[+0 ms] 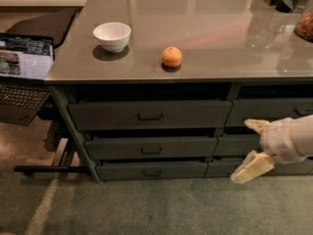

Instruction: Open middle drawer

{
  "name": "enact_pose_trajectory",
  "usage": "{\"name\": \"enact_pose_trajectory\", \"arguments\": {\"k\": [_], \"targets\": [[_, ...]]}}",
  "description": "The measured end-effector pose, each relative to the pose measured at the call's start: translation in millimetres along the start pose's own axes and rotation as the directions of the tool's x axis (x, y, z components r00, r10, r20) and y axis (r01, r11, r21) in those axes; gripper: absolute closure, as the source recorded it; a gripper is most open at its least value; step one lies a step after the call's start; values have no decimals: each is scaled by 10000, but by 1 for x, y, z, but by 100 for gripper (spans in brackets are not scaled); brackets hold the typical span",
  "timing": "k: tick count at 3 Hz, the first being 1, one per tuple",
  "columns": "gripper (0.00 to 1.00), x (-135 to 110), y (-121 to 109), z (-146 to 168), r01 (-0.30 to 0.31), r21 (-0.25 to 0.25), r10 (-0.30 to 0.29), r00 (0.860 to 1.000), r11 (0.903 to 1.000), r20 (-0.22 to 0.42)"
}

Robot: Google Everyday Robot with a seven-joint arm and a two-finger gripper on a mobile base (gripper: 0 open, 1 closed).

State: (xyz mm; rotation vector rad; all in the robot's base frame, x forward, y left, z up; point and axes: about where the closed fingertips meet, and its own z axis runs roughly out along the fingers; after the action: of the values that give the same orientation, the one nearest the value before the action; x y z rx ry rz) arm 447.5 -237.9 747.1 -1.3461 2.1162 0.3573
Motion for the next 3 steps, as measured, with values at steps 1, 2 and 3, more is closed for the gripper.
{"name": "enact_pose_trajectory", "arguments": {"k": [1,2,3], "targets": [[0,22,6,40,-548,-170,558,9961,9984,676],[0,40,14,83,-1182,-272,1211,9799,9926,1584],[0,39,14,83,-1181,-273,1210,9799,9926,1585]]}}
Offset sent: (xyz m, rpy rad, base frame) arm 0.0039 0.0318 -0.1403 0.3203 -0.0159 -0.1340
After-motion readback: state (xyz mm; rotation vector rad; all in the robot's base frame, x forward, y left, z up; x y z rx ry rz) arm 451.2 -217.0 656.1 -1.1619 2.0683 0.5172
